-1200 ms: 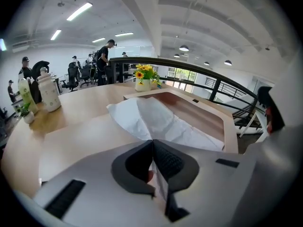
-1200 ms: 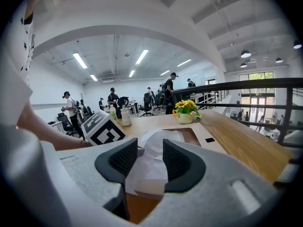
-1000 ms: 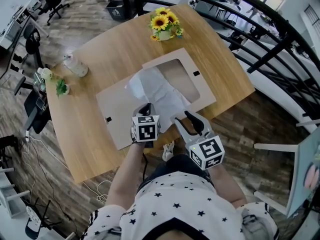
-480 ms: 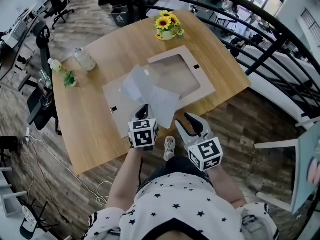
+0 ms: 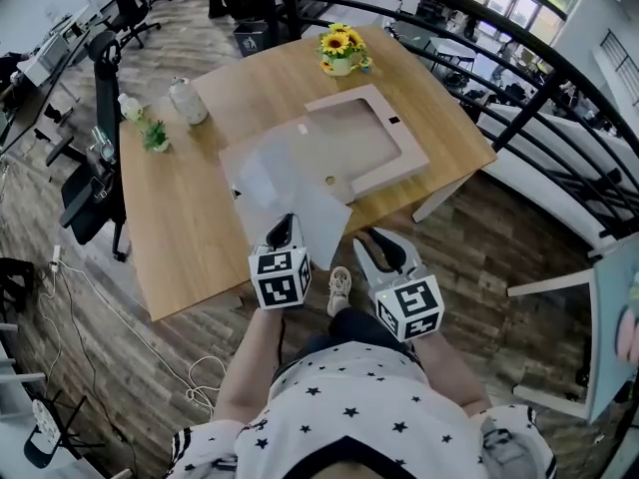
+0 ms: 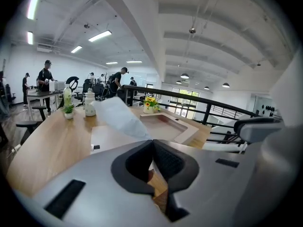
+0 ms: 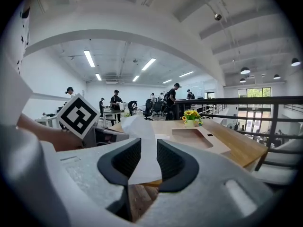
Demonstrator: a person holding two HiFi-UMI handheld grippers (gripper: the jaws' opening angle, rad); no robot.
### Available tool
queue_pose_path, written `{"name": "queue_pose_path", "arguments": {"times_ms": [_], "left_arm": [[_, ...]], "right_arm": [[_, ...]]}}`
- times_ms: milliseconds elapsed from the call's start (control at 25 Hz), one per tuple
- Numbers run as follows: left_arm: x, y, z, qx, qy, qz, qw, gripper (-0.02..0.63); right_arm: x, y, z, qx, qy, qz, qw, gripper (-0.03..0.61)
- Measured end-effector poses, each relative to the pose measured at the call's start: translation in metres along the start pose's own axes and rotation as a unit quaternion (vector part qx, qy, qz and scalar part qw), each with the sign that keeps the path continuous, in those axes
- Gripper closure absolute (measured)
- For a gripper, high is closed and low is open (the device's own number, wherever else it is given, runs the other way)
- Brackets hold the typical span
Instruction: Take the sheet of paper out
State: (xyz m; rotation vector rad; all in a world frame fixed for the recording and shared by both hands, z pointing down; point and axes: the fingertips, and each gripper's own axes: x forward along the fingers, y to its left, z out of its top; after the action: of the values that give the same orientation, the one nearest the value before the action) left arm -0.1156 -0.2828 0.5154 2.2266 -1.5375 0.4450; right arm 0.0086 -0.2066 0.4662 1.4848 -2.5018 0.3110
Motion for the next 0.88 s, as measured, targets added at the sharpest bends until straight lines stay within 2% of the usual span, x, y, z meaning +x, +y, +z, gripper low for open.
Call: {"name": "queue_pose_path", "arguments": {"times_ms": [520,880], "left_arm": [[-0.122,-0.025,-0.011,-0.023,-0.066,-0.03,0.9971,0.607],[-0.168,-0.049,-0.025,-0.017,-0.085,-0.047,0.9951,0.607]], "right_arm": [[-0.071,0.046,-0.013,-0.017,-0.017,-0.007,1.0,0.552],[-0.102,0.063,-0.019,-0.02,-0.024,-0.007,0.999,0.571]]}}
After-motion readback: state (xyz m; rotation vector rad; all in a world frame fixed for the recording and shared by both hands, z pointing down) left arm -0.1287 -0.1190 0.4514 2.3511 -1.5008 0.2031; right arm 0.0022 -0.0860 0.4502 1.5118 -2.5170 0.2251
